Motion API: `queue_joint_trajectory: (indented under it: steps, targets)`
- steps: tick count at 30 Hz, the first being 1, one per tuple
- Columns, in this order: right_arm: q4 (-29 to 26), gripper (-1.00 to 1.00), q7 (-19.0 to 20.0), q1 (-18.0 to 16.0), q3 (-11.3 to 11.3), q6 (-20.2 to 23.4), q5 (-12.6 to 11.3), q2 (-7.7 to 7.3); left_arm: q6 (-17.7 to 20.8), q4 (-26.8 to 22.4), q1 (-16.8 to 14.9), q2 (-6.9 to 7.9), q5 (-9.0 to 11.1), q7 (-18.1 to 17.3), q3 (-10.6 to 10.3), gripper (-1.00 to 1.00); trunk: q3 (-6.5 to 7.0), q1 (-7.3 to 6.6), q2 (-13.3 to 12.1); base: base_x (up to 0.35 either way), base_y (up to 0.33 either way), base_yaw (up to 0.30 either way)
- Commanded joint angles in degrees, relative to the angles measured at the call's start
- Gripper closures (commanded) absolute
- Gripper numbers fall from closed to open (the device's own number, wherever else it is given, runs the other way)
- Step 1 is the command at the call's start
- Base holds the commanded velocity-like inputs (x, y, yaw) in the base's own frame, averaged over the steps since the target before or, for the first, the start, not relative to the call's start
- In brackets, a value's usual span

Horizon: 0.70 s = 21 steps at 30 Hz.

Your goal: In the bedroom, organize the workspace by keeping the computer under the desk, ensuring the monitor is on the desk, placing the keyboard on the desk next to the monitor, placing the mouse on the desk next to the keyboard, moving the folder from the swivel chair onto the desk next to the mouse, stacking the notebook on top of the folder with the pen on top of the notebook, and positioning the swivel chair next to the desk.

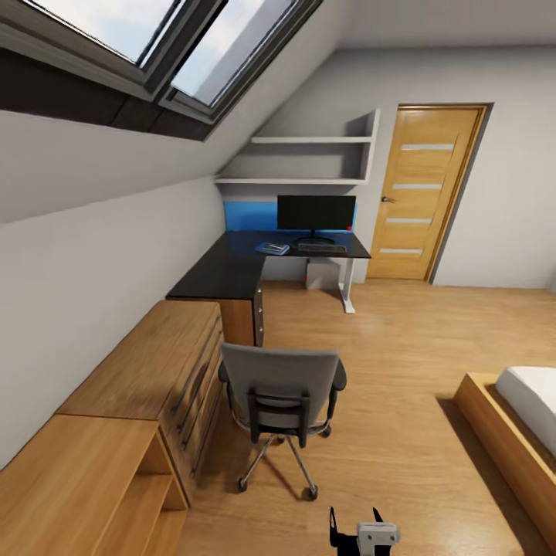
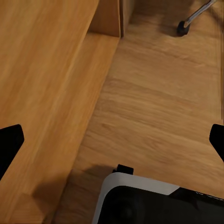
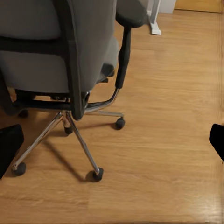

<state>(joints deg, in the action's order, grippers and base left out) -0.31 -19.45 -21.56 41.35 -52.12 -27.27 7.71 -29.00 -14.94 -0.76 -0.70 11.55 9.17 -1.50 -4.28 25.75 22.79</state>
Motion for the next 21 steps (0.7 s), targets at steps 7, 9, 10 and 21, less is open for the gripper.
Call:
queue_joint_trajectory:
  steps: [7, 9, 10, 21]
  targets:
    - [0.05, -1.0, -0.32, -0.05, 0.49, -0.08, -0.24, 0.03, -0.18, 0.0, -0.03, 0.0, 0.31, 0.15, -0.18, -1.0, -0.13, 0.03, 0.13, 0.0, 0.008, -0.266]
    - [0.05, -1.0, -0.32, -0.04, 0.49, -0.08, -0.24, 0.03, -0.18, 0.0, -0.03, 0.0, 0.31, 0.15, -0.18, -1.0, -0.13, 0.03, 0.13, 0.0, 0.001, -0.265]
    - [0.05, -1.0, -0.32, -0.05, 0.49, -0.08, -0.24, 0.03, -0.18, 0.0, -0.03, 0.0, 0.31, 0.15, -0.18, -1.0, -0.13, 0.03, 0.13, 0.0, 0.001, -0.255]
    - [0.05, -1.0, -0.32, -0.06, 0.57, -0.08, -0.24, 0.1, -0.2, 0.0, -0.03, 0.0, 0.31, 0.15, -0.17, -1.0, -0.13, 0.03, 0.13, 0.0, 0.09, -0.111]
